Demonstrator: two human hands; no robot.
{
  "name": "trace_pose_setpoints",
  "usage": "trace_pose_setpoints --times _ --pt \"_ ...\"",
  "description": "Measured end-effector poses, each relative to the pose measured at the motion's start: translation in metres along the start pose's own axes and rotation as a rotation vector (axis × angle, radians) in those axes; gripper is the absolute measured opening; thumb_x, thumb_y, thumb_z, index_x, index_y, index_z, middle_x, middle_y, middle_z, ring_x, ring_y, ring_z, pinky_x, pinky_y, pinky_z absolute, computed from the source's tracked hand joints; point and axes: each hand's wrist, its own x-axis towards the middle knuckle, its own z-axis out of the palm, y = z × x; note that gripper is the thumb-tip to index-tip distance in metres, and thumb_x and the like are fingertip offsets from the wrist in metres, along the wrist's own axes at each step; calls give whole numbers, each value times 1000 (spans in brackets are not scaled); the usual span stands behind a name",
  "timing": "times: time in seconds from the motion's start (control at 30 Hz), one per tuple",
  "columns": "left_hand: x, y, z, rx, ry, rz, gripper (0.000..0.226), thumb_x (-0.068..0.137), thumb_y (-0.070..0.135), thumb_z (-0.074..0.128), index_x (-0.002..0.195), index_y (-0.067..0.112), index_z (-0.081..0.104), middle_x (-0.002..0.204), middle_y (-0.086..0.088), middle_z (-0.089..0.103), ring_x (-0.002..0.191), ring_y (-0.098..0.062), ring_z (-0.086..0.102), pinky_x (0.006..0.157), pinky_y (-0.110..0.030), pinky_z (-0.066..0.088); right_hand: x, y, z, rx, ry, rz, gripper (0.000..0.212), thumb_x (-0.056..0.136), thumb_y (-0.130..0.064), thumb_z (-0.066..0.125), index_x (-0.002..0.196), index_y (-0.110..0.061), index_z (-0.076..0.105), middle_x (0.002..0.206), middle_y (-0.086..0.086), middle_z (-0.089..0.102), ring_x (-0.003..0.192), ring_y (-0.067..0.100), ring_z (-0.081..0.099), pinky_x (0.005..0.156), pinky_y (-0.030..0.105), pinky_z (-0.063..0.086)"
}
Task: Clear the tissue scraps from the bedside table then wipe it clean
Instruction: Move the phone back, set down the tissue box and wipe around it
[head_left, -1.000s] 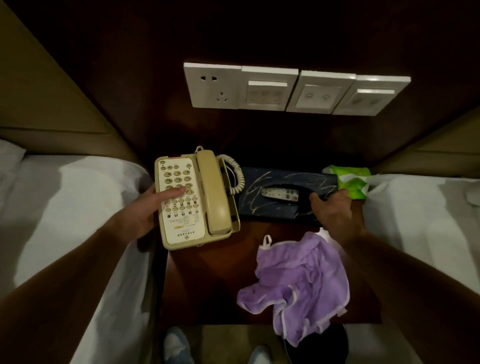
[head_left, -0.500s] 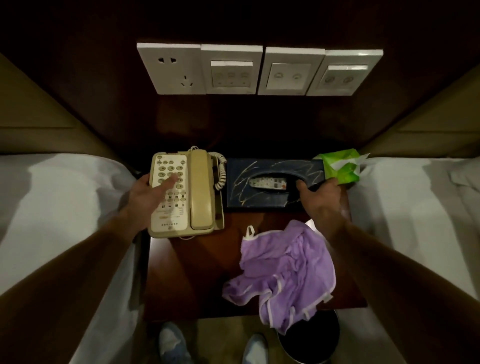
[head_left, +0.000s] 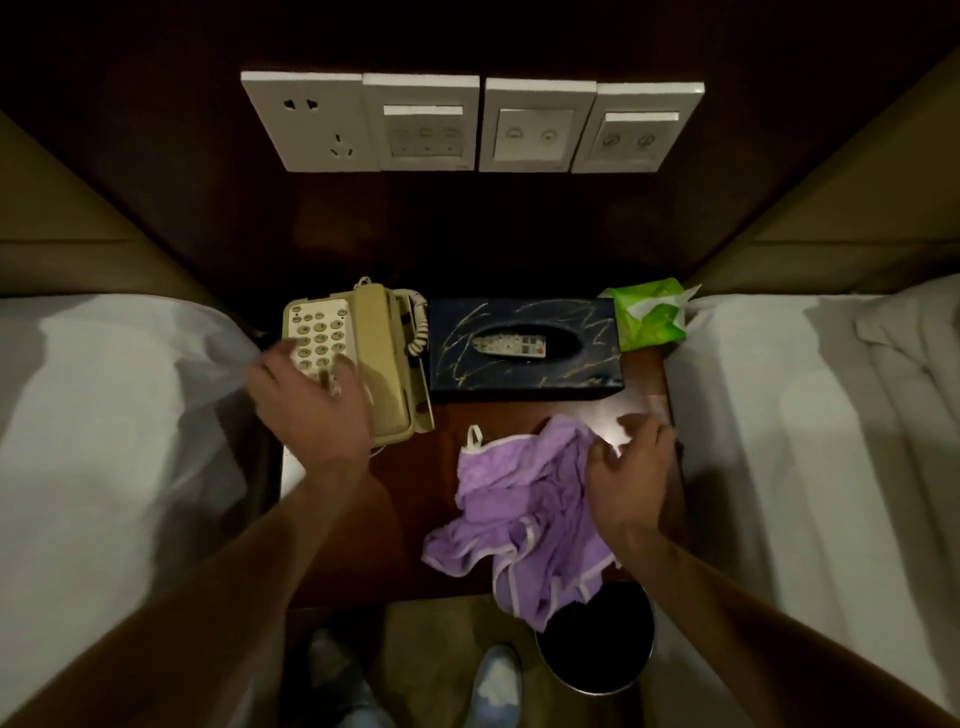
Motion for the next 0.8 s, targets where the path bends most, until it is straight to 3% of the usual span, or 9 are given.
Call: trace_pose_setpoints --times 0.07,0.13,0.23,0.33,0.43,0.57,0.67,0.73,0.8 --pt "-52 13 -5 -46 -70 194 42 89 25 72 122 5 57 120 -14 52 108 -21 47 92 -27 35 -15 13 -3 -10 -114 15 25 88 -4 66 108 -15 55 112 5 48 89 21 56 73 14 38" --pt "-105 16 -2 -38 -237 248 42 88 32 75 120 11 58 118 -7 52 107 -19 49 90 -33 43 -29 23 -3 -31 -184 6 24 90 -7 65 109 -17 54 109 0 46 91 23 59 77 19 41" --pt "-166 18 10 110 -443 44 57 81 51 74 123 19 54 122 -4 49 111 -25 53 93 -42 50 -44 28 3 -85 -242 -50 34 93 -21 64 126 -20 54 120 1 51 108 23 58 97 34 49" --pt "-195 28 21 239 -518 -193 72 78 56 74 130 12 49 130 -13 48 118 -35 53 96 -46 47 -54 28 12 -113 -289 -5 58 97 -33 62 149 -18 42 149 4 46 138 22 42 116 29 27" --pt "-207 30 29 293 -547 -258 84 80 57 74 141 8 41 141 -18 43 128 -39 45 102 -48 40 -58 27 22 -250 -319 18 72 98 -47 56 158 -24 24 164 5 26 151 30 22 123 44 19" --pt "-195 23 37 215 -586 -369 99 75 57 81 146 8 33 143 -17 48 130 -38 51 101 -47 46 -52 23 22 -351 -386 37 77 96 -47 57 159 -26 18 165 8 19 151 38 16 120 60 22" --pt "-177 8 39 70 -720 -551 103 55 69 86 135 15 49 120 -5 68 104 -30 69 88 -40 58 -49 26 18 -368 -409 15 78 95 -48 57 158 -24 17 162 11 21 150 37 20 118 59 28" --pt "-169 -3 40 26 -819 -539 89 46 72 86 118 24 67 108 1 74 91 -24 71 82 -43 63 -46 32 17 -371 -422 -6 74 95 -48 56 155 -25 20 158 13 27 146 37 27 114 58 35" --pt "-167 -2 37 -55 -862 -488 70 57 58 91 117 29 70 111 4 73 98 -22 70 88 -44 61 -41 36 15 -340 -434 -29 68 95 -46 58 151 -24 27 150 14 36 139 36 37 108 55 42"
